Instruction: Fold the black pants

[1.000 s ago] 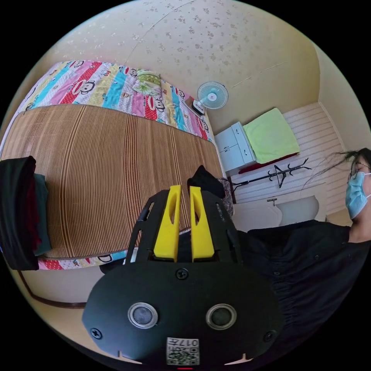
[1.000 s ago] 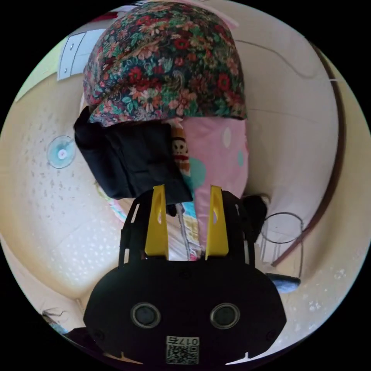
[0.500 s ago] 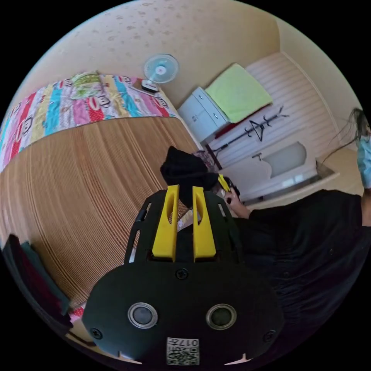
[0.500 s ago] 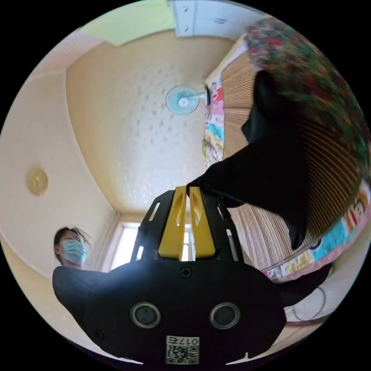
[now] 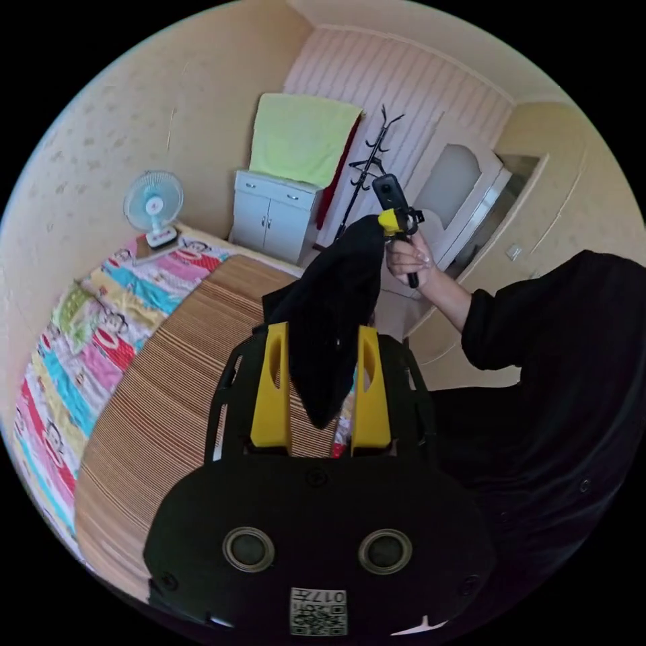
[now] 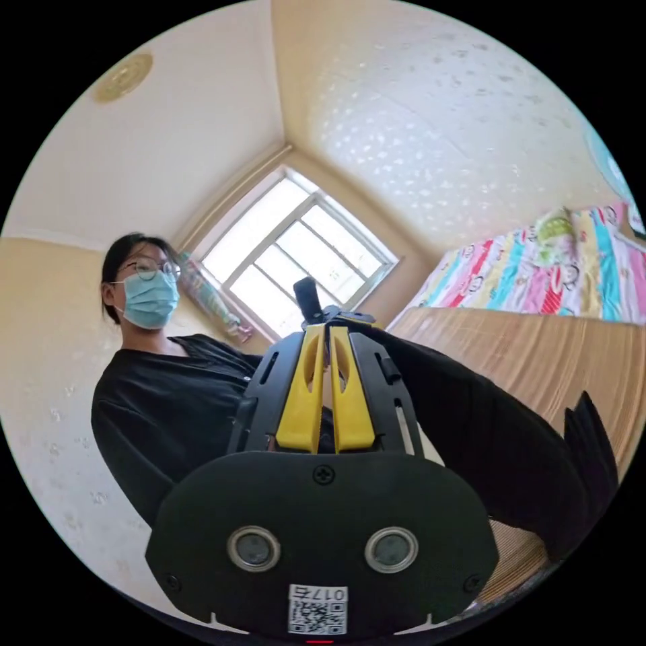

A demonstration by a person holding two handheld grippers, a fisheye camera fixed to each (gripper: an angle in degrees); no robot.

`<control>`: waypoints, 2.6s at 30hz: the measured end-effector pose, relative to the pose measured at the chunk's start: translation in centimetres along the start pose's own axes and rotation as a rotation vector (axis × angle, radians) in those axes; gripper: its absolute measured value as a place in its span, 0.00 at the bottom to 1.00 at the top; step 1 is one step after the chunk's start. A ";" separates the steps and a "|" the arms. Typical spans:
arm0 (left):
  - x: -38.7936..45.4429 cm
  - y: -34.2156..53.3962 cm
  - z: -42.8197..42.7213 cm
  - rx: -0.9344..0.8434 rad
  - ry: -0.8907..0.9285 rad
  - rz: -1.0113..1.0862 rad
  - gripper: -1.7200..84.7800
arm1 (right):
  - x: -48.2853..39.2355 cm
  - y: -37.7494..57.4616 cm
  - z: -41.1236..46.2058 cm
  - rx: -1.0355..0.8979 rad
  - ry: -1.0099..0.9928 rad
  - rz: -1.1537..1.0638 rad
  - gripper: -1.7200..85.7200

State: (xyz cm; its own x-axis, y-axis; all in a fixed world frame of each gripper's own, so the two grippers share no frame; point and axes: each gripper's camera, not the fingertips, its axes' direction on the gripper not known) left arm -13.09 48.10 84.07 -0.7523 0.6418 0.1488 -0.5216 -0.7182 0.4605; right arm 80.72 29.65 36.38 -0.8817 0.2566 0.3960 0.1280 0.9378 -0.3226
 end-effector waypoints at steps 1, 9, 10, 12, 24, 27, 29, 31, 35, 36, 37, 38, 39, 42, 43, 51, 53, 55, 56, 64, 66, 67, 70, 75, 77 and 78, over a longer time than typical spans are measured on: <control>0.8 -0.3 -0.9 0.008 -0.029 0.047 0.19 | -1.1 -0.4 0.5 -0.018 -0.047 -0.037 0.03; 6.7 -0.6 -5.6 0.084 -0.129 0.275 0.15 | -6.6 -3.7 7.3 -0.198 -0.286 -0.237 0.03; 7.6 0.2 -6.3 0.124 -0.102 0.316 0.12 | -7.3 -4.1 8.6 -0.225 -0.335 -0.277 0.03; 8.3 2.2 -8.0 0.213 -0.117 0.283 0.08 | -7.5 -4.4 9.4 -0.208 -0.404 -0.301 0.03; 5.8 20.3 -18.3 0.720 0.047 -0.225 0.03 | -7.5 -3.7 17.1 -0.225 -0.281 -0.161 0.03; 8.4 23.3 -22.5 0.807 -0.094 -0.256 0.04 | -5.1 -1.6 17.6 -0.241 0.013 -0.017 0.04; 9.9 24.5 -24.8 0.871 -0.156 -0.261 0.04 | -1.0 0.6 19.1 -0.380 0.363 0.235 0.06; 12.2 25.8 -27.6 0.966 -0.261 -0.277 0.04 | 2.0 2.7 20.2 -0.503 0.543 0.379 0.08; 15.9 26.0 -30.2 1.035 -0.426 -0.247 0.04 | 4.6 6.6 22.3 -0.623 0.548 0.475 0.12; 16.9 25.7 -30.7 1.049 -0.472 -0.242 0.04 | 4.5 7.0 22.7 -0.635 0.539 0.461 0.14; 17.7 25.3 -31.0 1.058 -0.517 -0.237 0.04 | 3.9 7.5 23.5 -0.648 0.523 0.422 0.17; 18.1 25.0 -31.1 1.059 -0.542 -0.235 0.04 | 2.9 7.8 24.2 -0.638 0.489 0.355 0.20; 18.7 24.5 -31.3 1.061 -0.582 -0.239 0.04 | 2.3 7.9 24.4 -0.623 0.475 0.315 0.21; 19.4 23.9 -31.9 1.074 -0.589 -0.239 0.04 | -1.3 8.3 24.7 -0.474 0.408 0.131 0.20; 19.5 23.6 -32.4 1.067 -0.576 -0.242 0.04 | -2.5 8.7 24.8 -0.437 0.368 0.078 0.20; 20.0 22.2 -34.7 1.010 -0.701 -0.366 0.04 | -6.7 11.6 26.3 -0.371 0.241 -0.084 0.27; 20.4 21.9 -34.9 0.996 -0.725 -0.373 0.04 | -9.1 12.7 27.0 -0.339 0.282 -0.176 0.29; 21.1 21.9 -35.0 0.996 -0.730 -0.368 0.04 | -10.3 13.3 27.6 -0.297 0.395 -0.195 0.29; 21.2 21.9 -35.0 0.997 -0.730 -0.366 0.04 | -10.8 13.6 28.1 -0.267 0.467 -0.206 0.29; 22.3 22.1 -37.3 0.977 -0.710 -0.370 0.04 | -18.6 13.8 29.4 0.034 0.685 -0.567 0.15; 22.8 22.8 -38.6 0.984 -0.727 -0.371 0.05 | -20.8 13.3 27.9 0.158 0.717 -0.623 0.09; 23.1 23.4 -39.7 0.988 -0.731 -0.368 0.05 | -21.9 12.4 26.3 0.274 0.739 -0.592 0.08; 23.6 25.3 -43.0 1.012 -0.686 -0.362 0.05 | -23.1 8.3 21.6 0.406 0.546 -0.501 0.07; 24.8 25.9 -46.8 0.930 -0.587 -0.265 0.05 | -27.7 3.2 16.7 0.487 0.355 -0.470 0.06; 26.0 26.2 -47.2 0.953 -0.598 -0.224 0.05 | -30.4 2.6 15.6 0.485 0.340 -0.528 0.06; 26.9 26.4 -47.1 0.986 -0.613 -0.208 0.05 | -30.9 2.6 15.3 0.493 0.329 -0.543 0.06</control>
State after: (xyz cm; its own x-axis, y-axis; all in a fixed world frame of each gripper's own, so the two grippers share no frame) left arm -66.06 33.73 59.00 -0.2301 0.9369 0.2632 0.1275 -0.2391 0.9626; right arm 101.37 20.62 10.16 -0.5744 -0.0779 0.8148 -0.5631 0.7601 -0.3242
